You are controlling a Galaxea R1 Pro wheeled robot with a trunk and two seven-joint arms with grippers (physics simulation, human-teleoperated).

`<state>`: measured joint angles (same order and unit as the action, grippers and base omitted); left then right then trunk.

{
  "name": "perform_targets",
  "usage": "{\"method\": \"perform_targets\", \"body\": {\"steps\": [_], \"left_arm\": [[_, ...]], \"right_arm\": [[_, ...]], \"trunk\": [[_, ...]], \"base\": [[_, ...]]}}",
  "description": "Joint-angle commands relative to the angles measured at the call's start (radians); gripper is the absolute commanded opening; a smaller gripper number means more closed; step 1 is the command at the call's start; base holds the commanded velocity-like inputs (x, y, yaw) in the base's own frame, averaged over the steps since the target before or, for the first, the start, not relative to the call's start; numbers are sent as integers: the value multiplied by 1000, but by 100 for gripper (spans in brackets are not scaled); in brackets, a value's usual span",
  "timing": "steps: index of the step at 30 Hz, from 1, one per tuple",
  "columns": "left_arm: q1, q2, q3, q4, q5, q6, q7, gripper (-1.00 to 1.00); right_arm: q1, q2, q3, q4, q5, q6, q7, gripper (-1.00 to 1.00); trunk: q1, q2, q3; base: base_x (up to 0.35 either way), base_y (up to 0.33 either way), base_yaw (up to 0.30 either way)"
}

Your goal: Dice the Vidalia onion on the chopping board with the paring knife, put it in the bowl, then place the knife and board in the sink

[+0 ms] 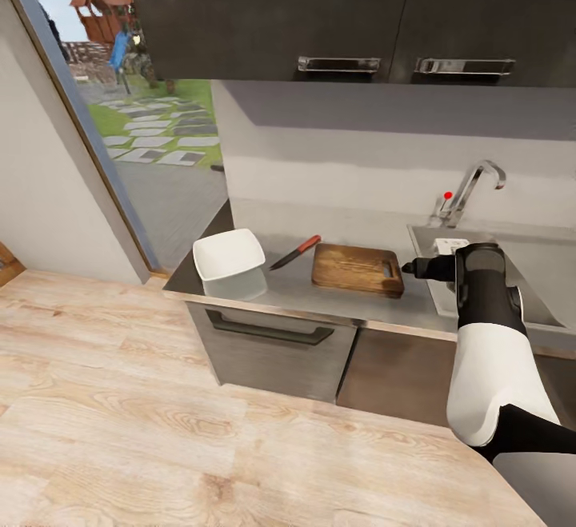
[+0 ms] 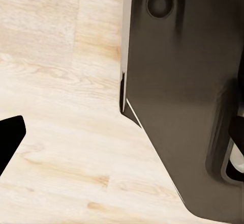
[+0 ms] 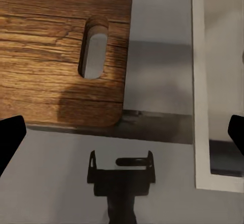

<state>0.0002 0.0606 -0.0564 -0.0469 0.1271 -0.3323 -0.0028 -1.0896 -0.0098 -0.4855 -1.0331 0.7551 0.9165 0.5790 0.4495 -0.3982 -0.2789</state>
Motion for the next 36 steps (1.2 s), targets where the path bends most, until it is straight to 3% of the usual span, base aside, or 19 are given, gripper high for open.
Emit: {"method": "perform_targets", "body": {"steps": [1,8,28,33,35,36], "left_arm": [[0,0,-7,-1,9,-2,0,100],[0,-5,-7,0,9,-2,0,100],[0,-7,-5,-4,8,-2,0,100],[0,-8,-4,-6,8,-3,0,100],[0,-8,-3,-12,8,-3,0,100],[0,-6,-3,-40,8,-4,0,100]], "right_arm": [[-1,0,-2,-1,10,0,10,100],[-1,-2,-4,-1,12,-2,10,100],[0,-5,-6,73,15,-13,4,100],[2,-11,-10,180,16,-100,-10,100],[2,-21,-17,265,16,-164,-41,100],[2,-42,-27,377,15,-244,-96,100]], "trunk": [[1,-2,-2],[1,-2,-2],[1,-2,-2],[1,-2,-2],[1,-2,-2],[1,-2,-2]], "base": [[0,0,0],[-143,0,0],[-327,0,0],[-110,0,0],[-28,0,0],[-7,0,0]]}}
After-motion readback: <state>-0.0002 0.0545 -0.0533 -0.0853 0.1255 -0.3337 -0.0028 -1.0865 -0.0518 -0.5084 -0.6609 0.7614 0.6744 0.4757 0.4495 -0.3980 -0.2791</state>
